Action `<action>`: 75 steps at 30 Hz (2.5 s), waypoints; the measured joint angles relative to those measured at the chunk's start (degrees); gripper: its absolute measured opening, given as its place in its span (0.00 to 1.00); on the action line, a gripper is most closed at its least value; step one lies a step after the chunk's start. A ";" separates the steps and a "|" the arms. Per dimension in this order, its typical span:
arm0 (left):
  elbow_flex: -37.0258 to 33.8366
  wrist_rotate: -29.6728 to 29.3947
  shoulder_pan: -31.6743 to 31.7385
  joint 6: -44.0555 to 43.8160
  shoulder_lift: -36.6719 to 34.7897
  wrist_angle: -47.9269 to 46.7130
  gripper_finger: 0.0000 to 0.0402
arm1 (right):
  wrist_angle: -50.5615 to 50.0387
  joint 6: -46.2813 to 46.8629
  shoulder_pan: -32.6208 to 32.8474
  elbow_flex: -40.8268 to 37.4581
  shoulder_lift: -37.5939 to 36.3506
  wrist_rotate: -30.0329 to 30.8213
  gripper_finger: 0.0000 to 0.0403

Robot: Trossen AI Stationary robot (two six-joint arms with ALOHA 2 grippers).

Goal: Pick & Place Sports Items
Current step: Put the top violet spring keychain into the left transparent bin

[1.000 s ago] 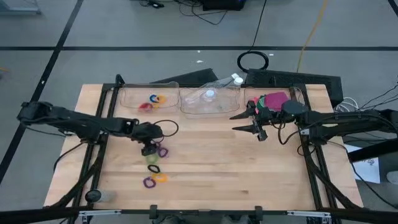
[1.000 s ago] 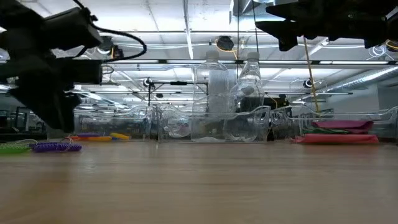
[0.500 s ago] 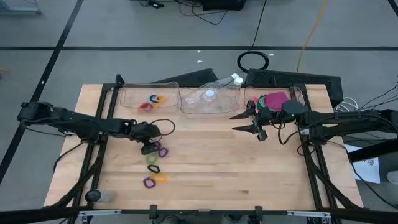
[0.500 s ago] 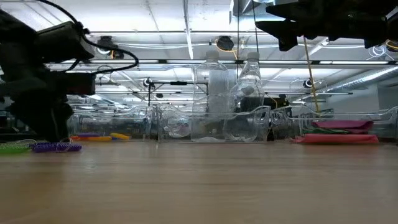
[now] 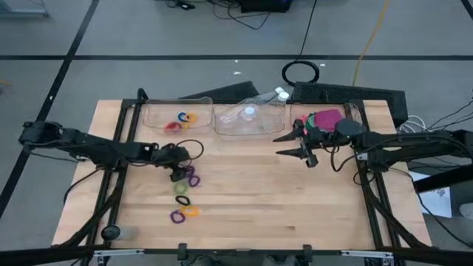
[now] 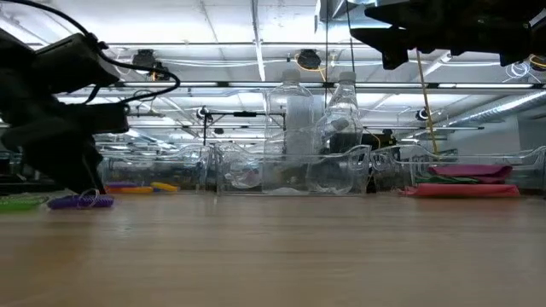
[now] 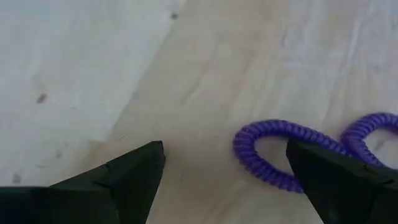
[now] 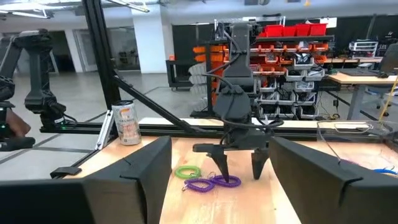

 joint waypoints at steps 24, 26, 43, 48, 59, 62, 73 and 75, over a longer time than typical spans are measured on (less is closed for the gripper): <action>-0.10 -2.43 -2.37 4.78 0.07 -1.37 0.35 | 0.07 0.00 -0.01 0.00 0.01 0.00 0.49; -0.10 -2.19 -2.37 4.96 0.07 -1.41 0.28 | 0.05 0.00 0.01 0.00 0.00 0.00 0.49; 5.08 -3.27 -1.12 7.10 0.28 -7.66 0.05 | 0.07 0.00 0.01 0.02 0.00 0.00 0.49; 12.95 -3.04 -0.91 8.69 0.16 -11.39 0.01 | 0.07 0.00 0.02 0.00 0.02 0.00 0.49; 25.91 -2.76 -0.28 25.98 -4.50 -16.88 0.04 | 0.07 0.00 0.02 0.01 0.00 0.00 0.49; 24.96 -2.64 2.35 27.33 -8.02 -16.00 0.03 | 0.07 0.27 0.02 0.01 0.02 0.00 0.49; 19.29 -10.09 16.56 28.31 -25.46 -3.58 0.04 | 0.07 0.02 0.02 0.01 0.02 0.00 0.49; 17.88 -13.65 19.12 27.83 -26.23 -1.07 0.04 | 0.05 0.02 0.02 0.00 0.00 0.00 0.49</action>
